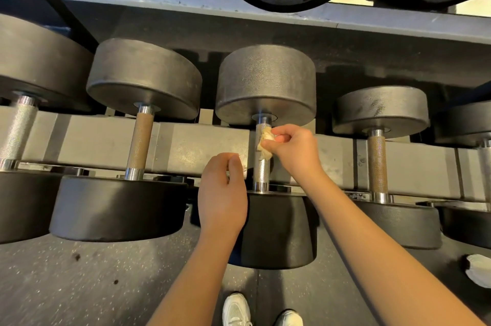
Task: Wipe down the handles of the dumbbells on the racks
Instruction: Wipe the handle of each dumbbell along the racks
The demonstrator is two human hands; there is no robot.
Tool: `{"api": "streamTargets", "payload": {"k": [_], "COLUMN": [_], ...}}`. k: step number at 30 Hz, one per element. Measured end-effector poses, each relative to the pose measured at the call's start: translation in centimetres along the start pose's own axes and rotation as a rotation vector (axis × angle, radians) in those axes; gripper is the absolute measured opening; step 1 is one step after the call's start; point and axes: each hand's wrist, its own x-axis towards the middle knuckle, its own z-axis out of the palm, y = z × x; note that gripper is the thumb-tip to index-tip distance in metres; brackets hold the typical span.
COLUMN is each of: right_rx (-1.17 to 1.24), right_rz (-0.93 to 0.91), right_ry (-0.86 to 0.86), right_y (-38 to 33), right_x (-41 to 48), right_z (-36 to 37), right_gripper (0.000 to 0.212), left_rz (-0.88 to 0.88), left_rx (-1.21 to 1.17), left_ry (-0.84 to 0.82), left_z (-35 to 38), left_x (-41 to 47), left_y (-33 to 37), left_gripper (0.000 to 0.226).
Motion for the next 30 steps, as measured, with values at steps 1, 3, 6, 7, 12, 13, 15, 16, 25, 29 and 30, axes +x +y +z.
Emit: {"api": "streamTargets", "payload": {"k": [1,3,6,7,12,13,15,16,25,29,30], "right_rx": [0.007,0.007,-0.069,-0.074,0.090,0.113,0.132,0.121,0.046,0.069,0.052], "right_rz": [0.014,0.058,0.081,0.084,0.118,0.120,0.127,0.128,0.116,0.049,0.040], "right_ry": [-0.008,-0.030,-0.067,-0.067,0.061,0.084,0.098,0.082,0.057,0.137,0.136], "right_y": [0.0,0.5,1.0,0.9,-0.5,-0.7,-0.7,-0.5,-0.3,-1.0,-1.0], "right_x": [-0.1,-0.4,-0.9,-0.9,0.1,0.3,0.3,0.1,0.1,1.1,1.0], "right_z": [0.1,0.3,0.2,0.2,0.8,1.0,1.1,1.0,0.8,0.8,0.9], "right_gripper": [0.022,0.015,0.012,0.011,0.009,0.008,0.008,0.009,0.009,0.012,0.012], "left_rz": [0.001,0.005,0.019,0.020,0.018,0.016,0.011,0.010,-0.010,-0.028,-0.026], "left_rx": [0.000,-0.003,-0.003,-0.003,-0.012,-0.013,-0.014,-0.013,0.005,-0.021,-0.030], "left_ry": [0.000,-0.002,-0.003,-0.003,0.011,0.015,0.019,0.020,0.021,0.032,0.039], "left_z": [0.0,0.0,0.1,0.1,0.1,0.1,0.2,0.2,0.2,0.2,0.2], "left_x": [0.0,0.0,0.0,0.0,0.1,0.1,0.1,0.1,0.1,0.1,0.2], "left_y": [0.0,0.0,0.0,-0.1,-0.1,-0.1,-0.2,-0.2,-0.2,-0.3,-0.5], "left_gripper": [0.026,0.027,0.027,0.027,0.027,0.027,0.027,0.027,0.024,0.020,0.020]}}
